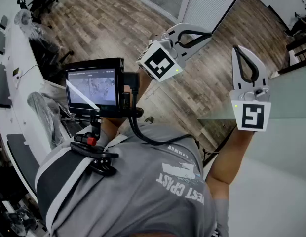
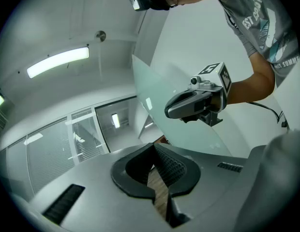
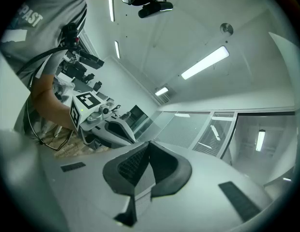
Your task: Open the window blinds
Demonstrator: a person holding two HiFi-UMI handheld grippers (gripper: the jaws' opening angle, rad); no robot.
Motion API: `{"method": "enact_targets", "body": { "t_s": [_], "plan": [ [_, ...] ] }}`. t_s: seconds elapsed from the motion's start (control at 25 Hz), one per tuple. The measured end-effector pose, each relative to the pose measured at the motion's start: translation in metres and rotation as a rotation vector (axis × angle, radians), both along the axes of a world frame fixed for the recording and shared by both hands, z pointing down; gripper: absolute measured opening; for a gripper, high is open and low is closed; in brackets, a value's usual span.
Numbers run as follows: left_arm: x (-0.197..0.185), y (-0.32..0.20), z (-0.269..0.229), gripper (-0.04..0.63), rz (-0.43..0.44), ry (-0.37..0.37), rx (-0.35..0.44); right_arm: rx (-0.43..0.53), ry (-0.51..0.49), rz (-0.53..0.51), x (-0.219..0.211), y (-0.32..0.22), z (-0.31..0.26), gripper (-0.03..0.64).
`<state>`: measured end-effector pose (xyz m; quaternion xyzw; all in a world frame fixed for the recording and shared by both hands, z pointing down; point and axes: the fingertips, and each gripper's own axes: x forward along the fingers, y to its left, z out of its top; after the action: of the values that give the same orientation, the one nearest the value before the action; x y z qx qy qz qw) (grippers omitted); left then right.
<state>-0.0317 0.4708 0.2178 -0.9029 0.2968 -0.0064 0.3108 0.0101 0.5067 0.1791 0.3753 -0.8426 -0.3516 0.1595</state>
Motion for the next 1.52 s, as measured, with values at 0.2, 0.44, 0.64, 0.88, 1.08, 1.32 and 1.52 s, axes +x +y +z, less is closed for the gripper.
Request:
{"method": "enact_targets", "body": {
  "t_s": [0.2,0.44,0.64,0.88,1.08,1.32,1.52],
  "plan": [
    [-0.001,0.000,0.007,0.003,-0.003,-0.007,-0.024,-0.007,-0.010,0.005,0.000,0.000,0.002,0.005],
    [0.000,0.002,0.010,0.003,0.003,-0.009,-0.019,0.001,-0.009,0.000,-0.002,0.001,0.005,0.005],
    [0.000,0.003,0.011,0.003,0.008,-0.009,-0.016,-0.014,-0.014,0.017,0.001,0.001,0.008,0.005],
    [-0.003,0.006,0.021,0.003,0.014,-0.022,-0.030,-0.032,-0.083,0.013,0.000,0.005,0.014,0.006],
    [-0.009,-0.012,0.027,0.003,0.028,-0.022,-0.042,-0.037,-0.111,0.015,-0.004,-0.016,0.021,0.006],
    [-0.036,-0.052,0.036,0.003,0.049,-0.003,-0.044,-0.073,-0.100,0.061,-0.019,-0.059,0.034,0.006],
    [-0.043,-0.129,0.046,0.003,0.054,0.020,-0.108,-0.113,-0.115,0.083,-0.019,-0.125,0.040,0.006]
  ]
}}
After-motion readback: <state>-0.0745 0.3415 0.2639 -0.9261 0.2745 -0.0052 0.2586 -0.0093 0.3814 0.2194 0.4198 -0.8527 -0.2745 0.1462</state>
